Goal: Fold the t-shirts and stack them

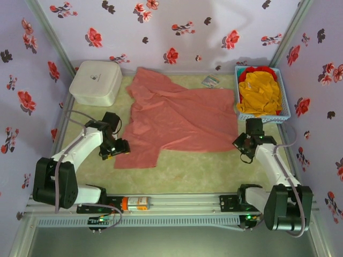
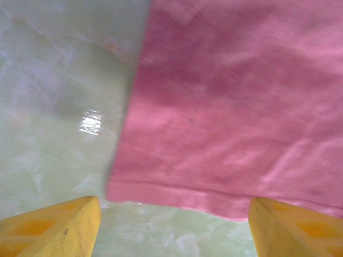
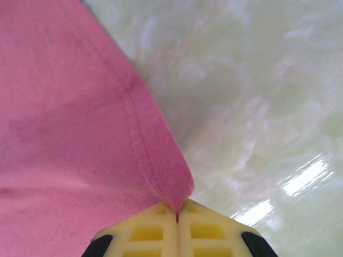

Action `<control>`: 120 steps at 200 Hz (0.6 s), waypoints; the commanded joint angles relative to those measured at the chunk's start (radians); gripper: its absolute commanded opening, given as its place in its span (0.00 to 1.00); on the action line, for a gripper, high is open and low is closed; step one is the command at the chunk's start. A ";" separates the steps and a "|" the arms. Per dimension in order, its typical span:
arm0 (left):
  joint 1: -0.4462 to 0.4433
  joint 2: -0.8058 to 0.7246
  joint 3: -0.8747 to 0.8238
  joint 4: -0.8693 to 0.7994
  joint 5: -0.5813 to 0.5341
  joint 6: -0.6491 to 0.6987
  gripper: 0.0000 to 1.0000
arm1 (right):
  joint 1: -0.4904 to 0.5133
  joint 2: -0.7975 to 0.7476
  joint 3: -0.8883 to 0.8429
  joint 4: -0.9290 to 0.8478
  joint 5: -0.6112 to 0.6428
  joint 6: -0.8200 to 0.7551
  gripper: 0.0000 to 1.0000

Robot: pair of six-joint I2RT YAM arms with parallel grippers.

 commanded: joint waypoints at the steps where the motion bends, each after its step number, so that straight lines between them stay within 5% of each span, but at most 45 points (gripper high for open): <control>1: -0.027 0.022 -0.030 0.043 0.009 -0.046 0.74 | -0.046 0.019 0.010 -0.030 -0.013 -0.038 0.00; 120: -0.196 0.037 -0.194 0.107 -0.006 -0.220 0.71 | -0.064 0.066 -0.001 0.013 -0.064 -0.051 0.00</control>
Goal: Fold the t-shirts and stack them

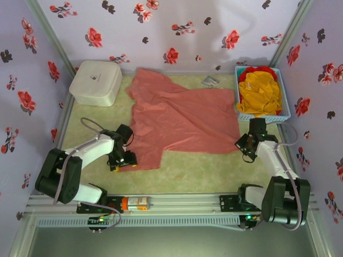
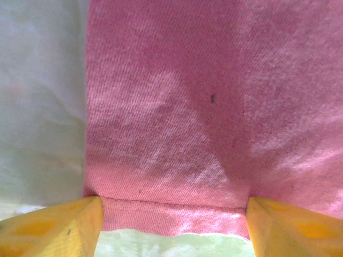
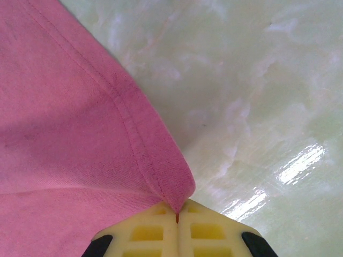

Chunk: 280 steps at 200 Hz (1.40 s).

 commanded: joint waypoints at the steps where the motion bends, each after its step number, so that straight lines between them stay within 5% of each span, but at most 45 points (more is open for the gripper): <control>1: -0.014 -0.015 -0.040 -0.008 -0.024 -0.068 0.70 | -0.007 0.009 -0.001 0.012 -0.020 -0.012 0.00; 35: -0.015 0.007 -0.084 0.084 -0.005 -0.087 0.61 | -0.006 0.014 -0.001 0.016 -0.032 -0.039 0.00; 78: -0.016 0.017 -0.103 0.145 -0.002 -0.096 0.16 | -0.007 -0.007 -0.014 0.027 -0.071 -0.061 0.00; 102: -0.017 -0.059 -0.124 0.098 -0.011 -0.129 0.02 | -0.005 -0.026 -0.022 0.026 -0.105 -0.086 0.00; 159: -0.122 -0.329 -0.098 -0.114 -0.037 -0.283 0.00 | 0.015 -0.078 -0.059 0.015 -0.135 -0.076 0.00; 207: -0.133 -0.386 0.053 -0.256 -0.103 -0.226 0.00 | 0.016 -0.107 -0.023 -0.015 -0.154 -0.080 0.00; 237: -0.098 -0.376 0.226 -0.195 -0.158 -0.119 0.00 | 0.031 -0.162 0.062 0.006 -0.206 -0.088 0.00; 280: 0.037 -0.152 0.760 -0.238 -0.153 0.153 0.00 | 0.075 -0.105 0.354 0.057 -0.240 -0.097 0.00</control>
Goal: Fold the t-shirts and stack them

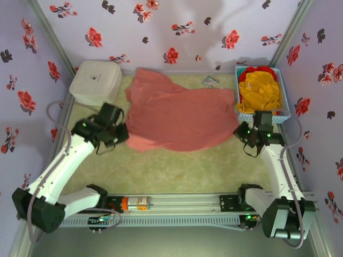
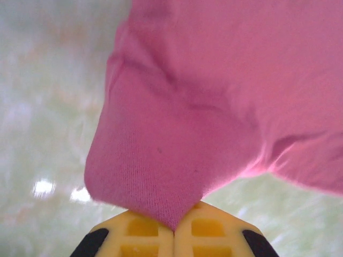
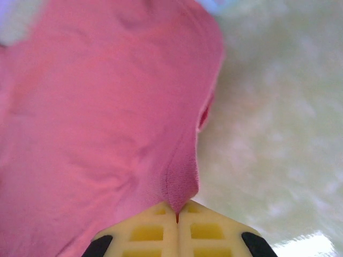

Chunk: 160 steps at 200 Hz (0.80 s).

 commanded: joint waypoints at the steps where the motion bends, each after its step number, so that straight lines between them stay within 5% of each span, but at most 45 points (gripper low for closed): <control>1: 0.048 0.110 0.274 -0.026 -0.032 0.205 0.00 | 0.023 0.035 0.180 0.060 -0.042 -0.025 0.00; 87: 0.217 0.595 1.522 -0.278 0.120 0.497 0.00 | 0.044 0.173 0.756 0.163 -0.025 -0.029 0.00; 102: 0.218 0.543 1.512 -0.221 0.140 0.561 0.00 | 0.047 0.157 0.779 0.184 -0.038 -0.050 0.00; 137: 0.223 0.284 1.199 0.062 0.174 0.655 0.00 | 0.053 0.072 0.760 0.267 -0.060 -0.110 0.00; 160: 0.223 0.211 1.228 0.090 0.223 0.677 0.00 | 0.055 0.032 0.806 0.277 -0.111 -0.117 0.00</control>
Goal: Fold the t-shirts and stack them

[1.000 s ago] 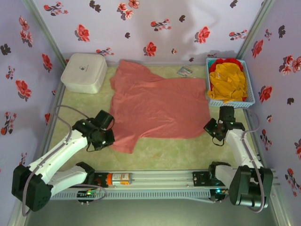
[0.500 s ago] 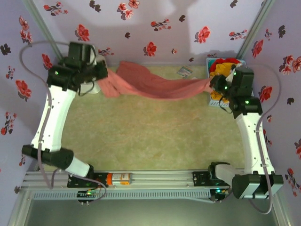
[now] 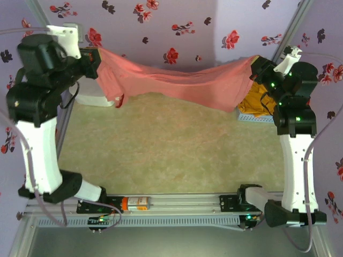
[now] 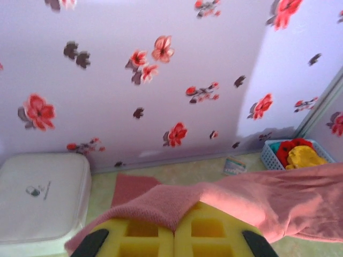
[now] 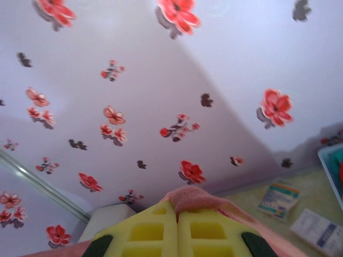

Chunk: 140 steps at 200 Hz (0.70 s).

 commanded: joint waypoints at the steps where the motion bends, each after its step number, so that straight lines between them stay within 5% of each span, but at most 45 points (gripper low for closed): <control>1: 0.006 -0.089 0.026 0.154 0.072 0.086 0.00 | 0.008 -0.065 0.055 0.080 -0.061 -0.044 0.00; 78: 0.006 -0.247 0.055 0.292 0.163 0.097 0.00 | 0.012 -0.227 0.122 0.073 -0.020 -0.045 0.00; 140: 0.006 -0.179 -0.045 0.353 0.047 0.119 0.00 | 0.012 -0.131 0.103 -0.023 0.045 -0.004 0.00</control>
